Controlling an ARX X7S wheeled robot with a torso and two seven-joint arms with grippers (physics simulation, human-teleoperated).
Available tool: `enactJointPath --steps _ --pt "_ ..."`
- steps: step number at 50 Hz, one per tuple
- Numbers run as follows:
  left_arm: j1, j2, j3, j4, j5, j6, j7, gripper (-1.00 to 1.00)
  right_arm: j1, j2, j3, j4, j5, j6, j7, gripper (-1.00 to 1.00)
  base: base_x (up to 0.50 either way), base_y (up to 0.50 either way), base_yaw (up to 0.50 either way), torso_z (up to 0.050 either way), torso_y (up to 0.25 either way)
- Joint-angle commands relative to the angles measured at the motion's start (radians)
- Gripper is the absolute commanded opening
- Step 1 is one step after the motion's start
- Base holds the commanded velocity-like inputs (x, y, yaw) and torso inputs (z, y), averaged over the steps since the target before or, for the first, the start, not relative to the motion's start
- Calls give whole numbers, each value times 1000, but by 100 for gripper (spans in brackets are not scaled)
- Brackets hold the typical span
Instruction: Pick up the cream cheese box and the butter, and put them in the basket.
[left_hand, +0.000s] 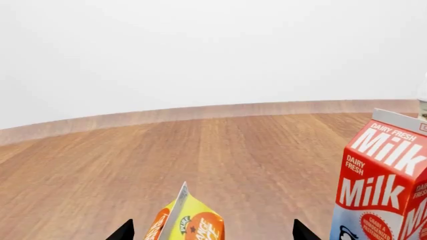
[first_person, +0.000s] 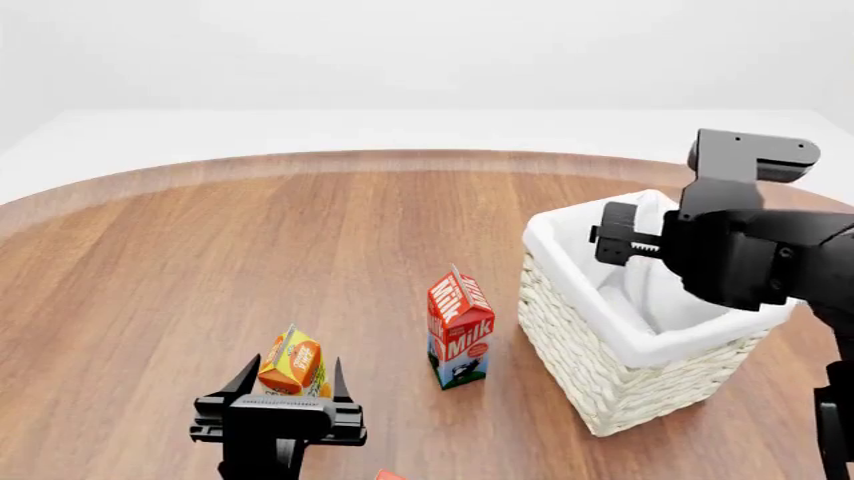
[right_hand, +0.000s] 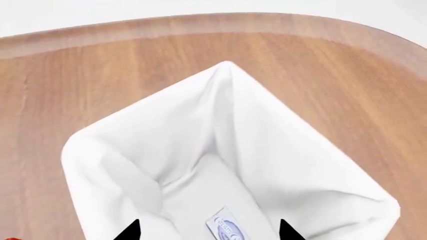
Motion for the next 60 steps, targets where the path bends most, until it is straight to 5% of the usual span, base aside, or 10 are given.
enactJointPath --steps 1,17,60 --pt "3 -4 2 8 -2 -3 -4 100 -49 35 50 -156 100 22 81 100 0 0 0 0 0" --pt "-3 -3 5 -6 -3 6 -3 100 -94 86 112 -430 372 49 275 100 0 0 0 0 0" --pt "-4 -9 15 -2 -7 5 -11 100 -174 133 32 -708 518 174 109 100 0 0 0 0 0"
